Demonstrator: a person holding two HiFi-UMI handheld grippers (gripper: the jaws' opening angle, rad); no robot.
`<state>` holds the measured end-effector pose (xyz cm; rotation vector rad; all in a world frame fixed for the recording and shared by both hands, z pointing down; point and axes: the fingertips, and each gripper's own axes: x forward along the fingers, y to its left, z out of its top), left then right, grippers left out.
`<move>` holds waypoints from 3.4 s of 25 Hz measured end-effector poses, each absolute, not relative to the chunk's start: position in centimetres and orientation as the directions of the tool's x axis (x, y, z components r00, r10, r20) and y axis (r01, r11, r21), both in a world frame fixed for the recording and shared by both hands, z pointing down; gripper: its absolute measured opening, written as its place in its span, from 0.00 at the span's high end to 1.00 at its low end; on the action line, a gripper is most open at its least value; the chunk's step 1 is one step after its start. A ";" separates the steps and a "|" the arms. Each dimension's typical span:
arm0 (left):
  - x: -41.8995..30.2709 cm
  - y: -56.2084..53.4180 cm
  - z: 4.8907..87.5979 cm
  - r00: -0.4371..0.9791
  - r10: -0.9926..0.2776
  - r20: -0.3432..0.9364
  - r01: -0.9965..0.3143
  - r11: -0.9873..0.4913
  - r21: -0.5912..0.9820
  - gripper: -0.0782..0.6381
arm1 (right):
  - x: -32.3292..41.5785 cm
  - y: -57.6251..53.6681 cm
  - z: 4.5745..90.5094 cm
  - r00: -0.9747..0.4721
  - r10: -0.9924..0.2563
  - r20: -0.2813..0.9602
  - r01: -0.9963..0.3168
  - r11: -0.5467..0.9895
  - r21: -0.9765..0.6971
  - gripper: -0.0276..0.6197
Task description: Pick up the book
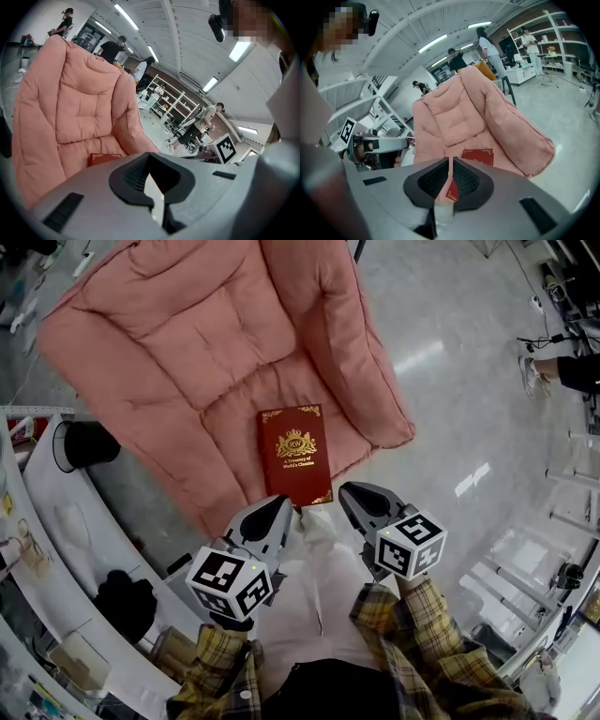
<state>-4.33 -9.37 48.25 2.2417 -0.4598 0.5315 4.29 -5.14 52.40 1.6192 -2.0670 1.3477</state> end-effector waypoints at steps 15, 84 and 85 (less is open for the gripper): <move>-3.9 -8.1 58.4 0.807 -0.132 0.576 -0.531 -0.589 0.609 0.89 | 5.1 -3.1 65.5 -0.489 -0.575 0.656 -0.744 -0.117 -0.657 0.70; -6.2 -8.7 58.4 0.797 -0.235 0.557 -0.587 -0.520 0.620 0.89 | 0.5 -8.1 70.4 -0.717 -0.470 0.515 -0.434 -0.277 -0.857 0.56; -6.1 -8.8 58.1 0.797 -0.239 0.555 -0.587 -0.522 0.619 0.89 | 0.7 -8.1 69.8 -0.716 -0.475 0.512 -0.432 -0.273 -0.859 0.56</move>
